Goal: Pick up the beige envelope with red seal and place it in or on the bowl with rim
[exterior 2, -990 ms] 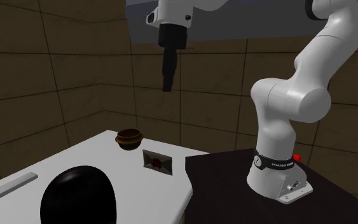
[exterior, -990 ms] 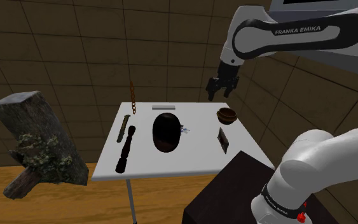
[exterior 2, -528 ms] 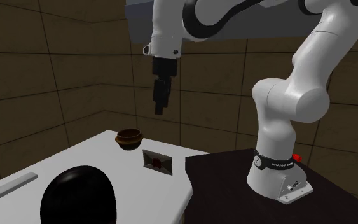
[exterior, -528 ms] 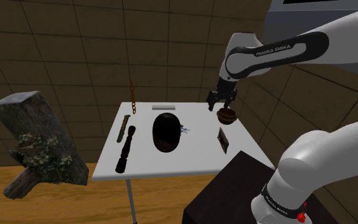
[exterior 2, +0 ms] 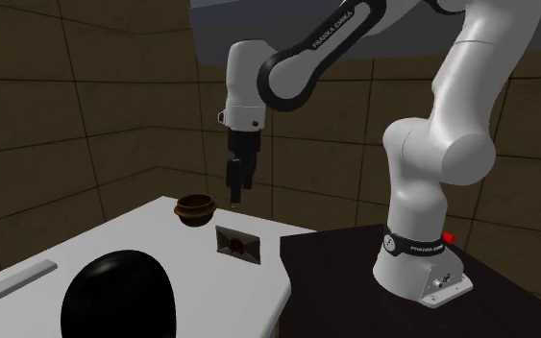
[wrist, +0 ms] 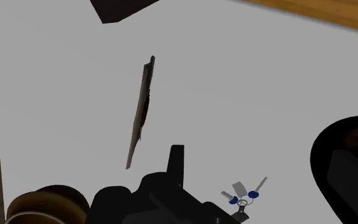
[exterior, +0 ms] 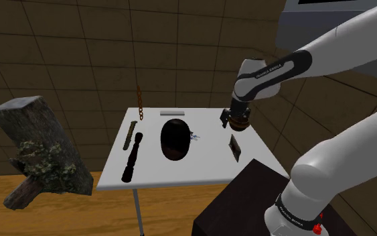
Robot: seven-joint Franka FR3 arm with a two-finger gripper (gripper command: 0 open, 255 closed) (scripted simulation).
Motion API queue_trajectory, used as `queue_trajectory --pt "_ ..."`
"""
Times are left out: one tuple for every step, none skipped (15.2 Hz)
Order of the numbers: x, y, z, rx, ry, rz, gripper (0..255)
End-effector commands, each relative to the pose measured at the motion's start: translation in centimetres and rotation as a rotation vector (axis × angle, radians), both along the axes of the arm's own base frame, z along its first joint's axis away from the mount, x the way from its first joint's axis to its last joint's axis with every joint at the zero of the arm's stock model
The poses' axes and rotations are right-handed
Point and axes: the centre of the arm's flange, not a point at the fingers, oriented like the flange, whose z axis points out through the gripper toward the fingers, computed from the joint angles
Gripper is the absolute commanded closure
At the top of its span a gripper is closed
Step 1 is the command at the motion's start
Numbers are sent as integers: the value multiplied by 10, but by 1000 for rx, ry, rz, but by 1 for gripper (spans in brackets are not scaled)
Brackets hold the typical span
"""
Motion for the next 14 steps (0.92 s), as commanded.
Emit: queue_trajectory --pt "4 -16 -21 0 4 -28 0" --pt "4 -23 -32 1 7 -41 0" --pt "4 -30 -43 1 10 -55 0" --pt "5 -38 -54 2 13 -68 0" --pt "5 -45 -65 3 16 -82 0" --pt "5 -52 -76 3 19 -95 0" --pt "4 -59 -87 4 23 -109 0" --pt "4 -66 -98 5 26 -122 0" --pt "4 -73 -109 6 29 -136 0" --pt "3 -80 -121 6 32 -149 0" --pt "2 -87 -132 7 35 -163 0" --pt "2 -94 -143 8 38 -176 0" --pt "1 -101 -154 8 41 -190 0" --pt "-1 -108 -165 9 44 -204 0"
